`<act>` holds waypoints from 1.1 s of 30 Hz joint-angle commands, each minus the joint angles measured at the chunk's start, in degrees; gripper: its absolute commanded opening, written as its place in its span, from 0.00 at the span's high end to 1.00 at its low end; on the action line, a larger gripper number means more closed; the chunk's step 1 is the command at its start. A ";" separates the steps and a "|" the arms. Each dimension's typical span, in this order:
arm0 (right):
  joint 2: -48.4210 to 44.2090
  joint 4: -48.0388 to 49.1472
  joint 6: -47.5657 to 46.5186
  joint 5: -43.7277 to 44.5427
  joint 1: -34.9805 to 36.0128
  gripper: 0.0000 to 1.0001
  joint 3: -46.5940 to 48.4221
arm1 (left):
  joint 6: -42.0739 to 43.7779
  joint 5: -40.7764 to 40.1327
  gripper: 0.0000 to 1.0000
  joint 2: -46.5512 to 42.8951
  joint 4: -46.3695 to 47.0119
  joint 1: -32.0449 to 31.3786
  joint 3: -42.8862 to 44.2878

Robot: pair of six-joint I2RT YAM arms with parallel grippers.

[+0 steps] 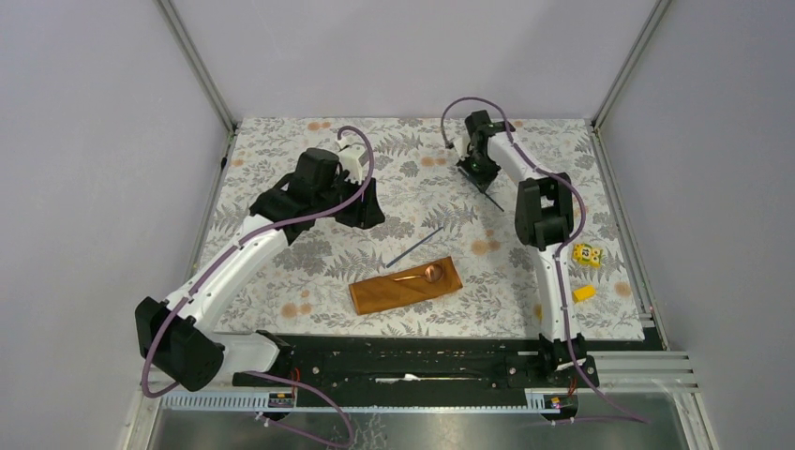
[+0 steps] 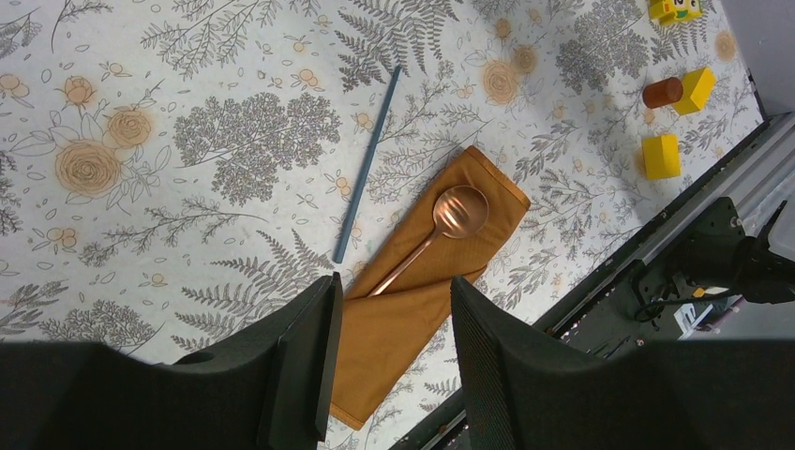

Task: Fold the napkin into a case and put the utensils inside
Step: Move the chopsticks to the center of the board.

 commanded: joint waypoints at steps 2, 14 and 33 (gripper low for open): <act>2.89 2.01 -20.49 -3.10 7.22 1.00 -9.41 | -0.43 -1.17 0.49 -2.31 0.54 0.75 -0.73; -0.08 8.26 -43.79 -8.97 18.61 1.00 -12.06 | -0.07 -1.81 0.49 -4.50 -0.15 2.93 -1.64; -10.83 12.38 -49.25 -13.89 27.36 0.96 -30.22 | -0.91 0.41 0.49 -6.46 1.35 5.99 -3.94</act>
